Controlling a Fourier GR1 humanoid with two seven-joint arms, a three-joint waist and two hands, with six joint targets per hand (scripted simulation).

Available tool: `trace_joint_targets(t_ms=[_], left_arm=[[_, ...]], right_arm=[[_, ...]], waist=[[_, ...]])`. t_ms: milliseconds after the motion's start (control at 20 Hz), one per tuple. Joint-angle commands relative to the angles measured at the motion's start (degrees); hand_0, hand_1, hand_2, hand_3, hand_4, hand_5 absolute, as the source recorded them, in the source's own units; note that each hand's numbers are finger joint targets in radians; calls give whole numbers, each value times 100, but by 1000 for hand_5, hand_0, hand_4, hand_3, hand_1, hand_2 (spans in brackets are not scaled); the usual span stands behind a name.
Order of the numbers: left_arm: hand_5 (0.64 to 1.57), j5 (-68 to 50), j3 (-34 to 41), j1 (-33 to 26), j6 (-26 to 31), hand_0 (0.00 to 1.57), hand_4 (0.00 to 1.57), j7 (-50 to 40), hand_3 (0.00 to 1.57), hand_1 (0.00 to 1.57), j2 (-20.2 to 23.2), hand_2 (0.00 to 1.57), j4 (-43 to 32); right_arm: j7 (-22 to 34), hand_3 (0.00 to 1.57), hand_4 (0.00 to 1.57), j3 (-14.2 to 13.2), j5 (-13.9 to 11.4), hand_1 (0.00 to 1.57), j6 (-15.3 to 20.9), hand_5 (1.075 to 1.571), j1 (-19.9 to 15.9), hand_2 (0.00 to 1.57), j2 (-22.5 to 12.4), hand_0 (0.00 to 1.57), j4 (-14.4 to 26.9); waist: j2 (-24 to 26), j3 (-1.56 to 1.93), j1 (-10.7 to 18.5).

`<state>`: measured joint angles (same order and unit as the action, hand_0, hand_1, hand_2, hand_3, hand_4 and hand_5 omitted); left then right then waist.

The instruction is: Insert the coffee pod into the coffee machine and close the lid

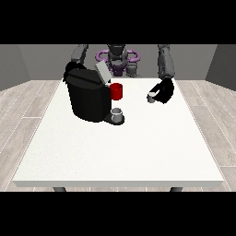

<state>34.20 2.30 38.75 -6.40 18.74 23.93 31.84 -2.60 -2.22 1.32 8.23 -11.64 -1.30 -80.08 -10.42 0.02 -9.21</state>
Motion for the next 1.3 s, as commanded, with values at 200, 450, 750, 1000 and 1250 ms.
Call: trace_joint_targets(t_ms=[200, 450, 750, 1000, 1250], left_arm=[[1571, 2, -97, 653, 628, 1289, 557, -205, 1337, 1289, -169, 1362, 443], [1571, -37, -46, 1101, 1182, 1252, 573, -294, 1292, 1252, 59, 1329, 562], [1571, 60, -4, 1356, 1133, 1252, 573, -646, 1292, 1252, -93, 1329, 659], [1571, 101, 141, 1638, 1203, 1011, 543, -674, 1224, 1011, 155, 1199, 627], [1571, -124, 382, 2348, 1564, 1211, 507, -1140, 1199, 1211, 207, 1253, 650]], right_arm=[[-205, 0, 507, -325, 201, 0, -204, 1571, -342, 0, -218, 0, 597], [-261, 0, 492, -99, 4, 0, -25, 1571, -251, 0, 0, 0, 630], [18, 0, 495, -56, 54, 0, 42, 1571, -445, 0, 91, 0, 576], [-66, 0, 526, 2, 31, 0, -27, 1571, -436, 0, 38, 0, 356], [-335, 0, 506, 64, -31, 0, 102, 1571, -397, 0, 121, 0, 522]], waist=[[182, -1, 154], [341, 0, 45], [404, -2, -37], [253, -2, -266], [105, 1, -416]])
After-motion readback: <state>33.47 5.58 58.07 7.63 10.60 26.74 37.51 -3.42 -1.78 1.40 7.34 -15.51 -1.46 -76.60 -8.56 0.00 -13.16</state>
